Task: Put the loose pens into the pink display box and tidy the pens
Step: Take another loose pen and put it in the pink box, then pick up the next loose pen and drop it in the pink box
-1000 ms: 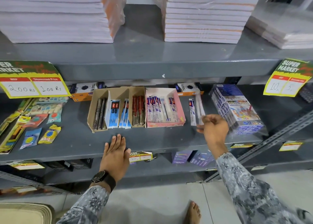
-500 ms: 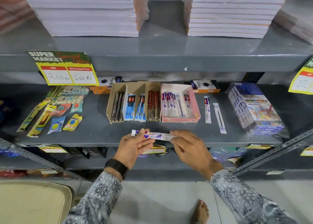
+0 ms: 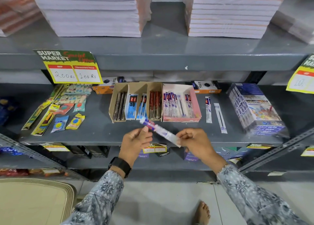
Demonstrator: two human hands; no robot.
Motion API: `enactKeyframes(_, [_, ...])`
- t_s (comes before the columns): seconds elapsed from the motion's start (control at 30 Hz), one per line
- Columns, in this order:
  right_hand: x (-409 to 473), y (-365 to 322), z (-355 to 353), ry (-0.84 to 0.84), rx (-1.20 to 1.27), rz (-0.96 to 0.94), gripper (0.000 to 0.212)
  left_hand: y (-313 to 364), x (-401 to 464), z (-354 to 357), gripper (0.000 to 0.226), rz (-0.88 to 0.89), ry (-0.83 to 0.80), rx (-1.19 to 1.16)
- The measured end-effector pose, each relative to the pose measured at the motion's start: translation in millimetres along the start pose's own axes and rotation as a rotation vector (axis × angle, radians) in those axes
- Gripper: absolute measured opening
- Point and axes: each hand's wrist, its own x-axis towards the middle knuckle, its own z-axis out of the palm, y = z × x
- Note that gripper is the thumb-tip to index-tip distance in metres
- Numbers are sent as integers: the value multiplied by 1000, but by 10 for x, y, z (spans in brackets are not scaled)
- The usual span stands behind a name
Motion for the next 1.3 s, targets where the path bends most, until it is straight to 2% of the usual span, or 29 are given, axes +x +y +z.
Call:
enactKeyframes(0.07, [29, -65, -51, 167, 192, 34, 22, -90, 73, -72, 37, 203, 106, 418])
enactKeyframes(0.13, [123, -141, -113, 290, 307, 61, 14, -200, 156, -151, 50, 313, 89, 851])
enactKeyframes(0.23, [378, -261, -185, 432, 342, 99, 10, -385, 227, -243, 73, 203, -69, 1217])
enactKeyframes(0.3, [577, -346, -203, 530, 233, 127, 8, -497, 213, -260, 85, 215, -87, 1382])
enactKeyframes(0.37, [731, -425, -200, 544, 105, 155, 10, -527, 212, -247, 75, 222, -63, 1414])
enactKeyframes(0.43, [802, -490, -163, 446, 25, 163, 20, -521, 227, -236, 66, 209, -56, 1402])
enactKeyframes(0.53, [772, -483, -151, 330, -151, 129, 20, -526, 222, -256, 79, 217, -63, 1397])
enactKeyframes(0.6, [711, -430, -211, 355, -197, 71, 17, -544, 220, -261, 89, 239, -55, 1388])
enactKeyframes(0.7, [577, -301, -395, 507, -280, 1, 25, -567, 232, -238, 90, 258, -22, 1381])
enactKeyframes(0.83, [523, 21, -739, 720, -351, 165, 24, -615, 250, -223, 87, 269, 7, 1389])
enactKeyframes(1.0, [528, 426, -1034, 604, -678, 315, 44, -665, 262, -242, 82, 311, 43, 1366])
enactKeyframes(1.13, [523, 410, -1091, 634, -611, 317, 32, -677, 266, -228, 81, 306, 39, 1372])
enactKeyframes(1.2, [512, 331, -1089, 602, -572, 378, 34, -695, 272, -243, 80, 305, 43, 1380])
enactKeyframes(1.3, [444, 225, -1026, 566, -650, 402, 35, -670, 269, -248, 78, 305, 39, 1380])
